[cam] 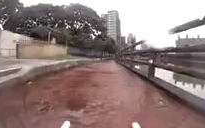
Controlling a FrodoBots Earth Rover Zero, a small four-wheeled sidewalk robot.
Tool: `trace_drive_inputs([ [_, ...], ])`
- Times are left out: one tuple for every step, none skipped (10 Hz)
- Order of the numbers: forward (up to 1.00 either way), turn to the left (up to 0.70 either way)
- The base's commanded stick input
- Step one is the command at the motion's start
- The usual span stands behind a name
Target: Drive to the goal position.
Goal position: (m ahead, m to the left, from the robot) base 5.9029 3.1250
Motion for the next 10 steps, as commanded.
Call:
trace_drive_inputs([
  [0.50, 0.00],
  [0.50, 0.00],
  [0.50, 0.00],
  [0.50, 0.00],
  [0.50, 0.23],
  [0.50, 0.35],
  [0.50, 0.16],
  [0.50, 0.18],
  [0.50, 0.18],
  [0.50, 0.17],
])
